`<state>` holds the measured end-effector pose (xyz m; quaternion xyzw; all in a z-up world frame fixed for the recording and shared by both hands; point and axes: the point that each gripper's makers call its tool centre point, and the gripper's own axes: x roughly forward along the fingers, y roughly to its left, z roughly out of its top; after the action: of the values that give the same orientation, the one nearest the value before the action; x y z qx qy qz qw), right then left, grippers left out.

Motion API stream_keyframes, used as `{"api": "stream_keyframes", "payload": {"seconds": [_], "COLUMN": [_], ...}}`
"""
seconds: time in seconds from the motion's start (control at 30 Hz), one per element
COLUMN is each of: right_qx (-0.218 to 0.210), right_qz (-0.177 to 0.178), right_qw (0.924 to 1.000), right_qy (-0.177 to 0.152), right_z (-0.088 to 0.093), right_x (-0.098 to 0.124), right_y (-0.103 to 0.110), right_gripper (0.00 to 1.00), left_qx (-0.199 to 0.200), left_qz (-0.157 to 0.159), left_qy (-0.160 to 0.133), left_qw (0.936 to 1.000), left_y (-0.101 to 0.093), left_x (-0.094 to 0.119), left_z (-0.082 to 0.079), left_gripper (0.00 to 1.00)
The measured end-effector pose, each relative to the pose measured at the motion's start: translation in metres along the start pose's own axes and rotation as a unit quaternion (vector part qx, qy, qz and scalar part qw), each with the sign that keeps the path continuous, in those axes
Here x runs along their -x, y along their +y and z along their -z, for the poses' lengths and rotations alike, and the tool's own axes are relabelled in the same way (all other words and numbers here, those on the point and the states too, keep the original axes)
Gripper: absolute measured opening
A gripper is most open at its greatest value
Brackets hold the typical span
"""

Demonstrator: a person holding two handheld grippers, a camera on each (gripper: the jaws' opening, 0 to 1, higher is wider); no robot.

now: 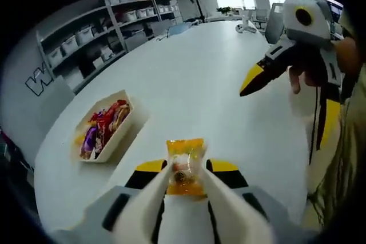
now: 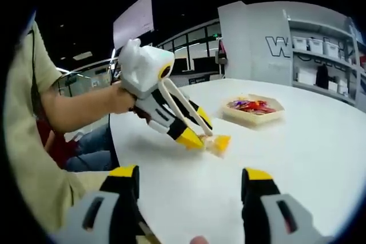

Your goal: Place the target food into the container with the food tongs after gripping and lifting it, then release it inside without dropping or visibly crushing the food.

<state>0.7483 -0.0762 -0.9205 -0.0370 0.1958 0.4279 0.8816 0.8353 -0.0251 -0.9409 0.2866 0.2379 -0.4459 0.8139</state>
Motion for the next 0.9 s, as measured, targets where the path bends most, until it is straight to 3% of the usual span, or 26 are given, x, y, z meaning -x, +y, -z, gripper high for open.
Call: {"api": "stream_keyframes", "payload": {"seconds": [0.33, 0.9], "right_qx": [0.001, 0.002], "right_qz": [0.000, -0.001], "right_qw": [1.0000, 1.0000], "right_qy": [0.001, 0.000], "right_z": [0.0003, -0.0014], "right_x": [-0.0006, -0.0004], "right_y": [-0.0006, -0.0027], "right_gripper": [0.71, 0.71], "left_qx": [0.000, 0.055], "left_qz": [0.003, -0.004], "left_qy": [-0.013, -0.050], "left_qw": [0.9999, 0.9973], "left_y": [-0.0003, 0.0047], "left_x": [0.0005, 0.0052], "left_z": [0.0002, 0.0005], "left_gripper": [0.22, 0.19]}}
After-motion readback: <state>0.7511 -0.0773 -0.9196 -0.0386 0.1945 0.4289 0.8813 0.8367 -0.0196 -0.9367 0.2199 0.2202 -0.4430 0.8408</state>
